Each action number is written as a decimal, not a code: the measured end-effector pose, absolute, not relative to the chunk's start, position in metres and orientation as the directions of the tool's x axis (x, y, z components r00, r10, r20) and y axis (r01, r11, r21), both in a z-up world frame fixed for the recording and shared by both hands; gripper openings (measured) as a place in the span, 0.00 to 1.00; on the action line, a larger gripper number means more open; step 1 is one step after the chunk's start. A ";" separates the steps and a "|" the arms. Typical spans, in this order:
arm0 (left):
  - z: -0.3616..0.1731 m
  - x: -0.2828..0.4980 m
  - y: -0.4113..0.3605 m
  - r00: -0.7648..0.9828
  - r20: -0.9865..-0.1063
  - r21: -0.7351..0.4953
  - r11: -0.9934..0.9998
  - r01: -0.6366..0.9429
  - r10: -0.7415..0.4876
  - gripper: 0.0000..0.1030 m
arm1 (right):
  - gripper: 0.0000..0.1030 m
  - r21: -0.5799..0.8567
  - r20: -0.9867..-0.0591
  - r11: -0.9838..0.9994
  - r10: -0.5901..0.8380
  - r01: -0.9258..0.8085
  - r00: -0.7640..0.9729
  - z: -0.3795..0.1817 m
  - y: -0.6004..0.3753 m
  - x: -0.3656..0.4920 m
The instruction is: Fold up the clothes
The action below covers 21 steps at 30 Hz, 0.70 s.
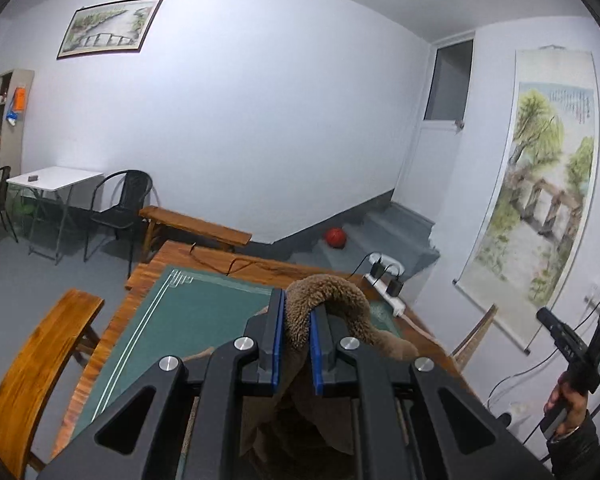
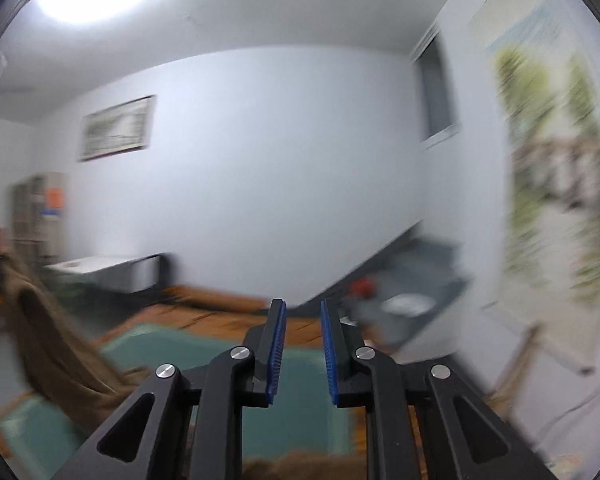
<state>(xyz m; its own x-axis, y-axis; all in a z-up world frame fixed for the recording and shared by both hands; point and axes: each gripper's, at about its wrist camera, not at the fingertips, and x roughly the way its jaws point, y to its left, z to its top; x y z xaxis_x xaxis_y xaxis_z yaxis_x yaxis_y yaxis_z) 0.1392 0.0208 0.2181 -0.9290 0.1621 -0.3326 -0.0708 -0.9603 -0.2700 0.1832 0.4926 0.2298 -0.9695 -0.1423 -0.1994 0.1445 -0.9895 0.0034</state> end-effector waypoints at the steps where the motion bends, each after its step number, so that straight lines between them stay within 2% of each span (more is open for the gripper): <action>1: 0.217 0.141 0.020 -0.930 -0.334 -0.271 -0.961 -0.063 0.155 0.12 | 0.43 0.019 -0.234 -0.983 -0.184 0.185 -0.955 0.221 0.491 0.180; 2: 0.216 0.143 0.019 -0.930 -0.336 -0.271 -0.961 -0.056 0.149 0.12 | 0.78 0.024 -0.268 -0.974 -0.225 0.226 -0.937 0.210 0.486 0.178; 3: 0.216 0.146 0.017 -0.932 -0.335 -0.272 -0.961 -0.048 0.141 0.12 | 0.93 0.027 -0.301 -0.963 -0.264 0.268 -0.917 0.199 0.480 0.176; 11: 0.229 0.169 0.014 -0.945 -0.310 -0.247 -0.969 -0.022 0.101 0.12 | 0.93 -0.108 -0.550 -0.808 -0.437 0.580 -0.711 0.123 0.413 0.148; 18: 0.242 0.194 -0.007 -0.969 -0.243 -0.255 -0.967 0.021 0.043 0.12 | 0.93 0.112 -0.640 -0.775 -0.535 0.622 -0.552 0.085 0.407 0.069; 21: 0.241 0.198 -0.019 -0.962 -0.272 -0.240 -0.969 0.053 0.014 0.12 | 0.93 0.251 -0.667 -0.759 -0.585 0.601 -0.462 0.068 0.408 0.026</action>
<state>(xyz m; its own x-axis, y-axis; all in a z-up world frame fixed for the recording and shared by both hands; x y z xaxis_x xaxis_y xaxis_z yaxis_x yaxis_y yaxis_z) 0.1980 -0.0185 0.2415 -0.9623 0.0143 -0.2717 0.0534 -0.9693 -0.2400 0.0256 0.4082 0.0681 -0.4617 -0.5853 -0.6666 0.6007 -0.7592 0.2506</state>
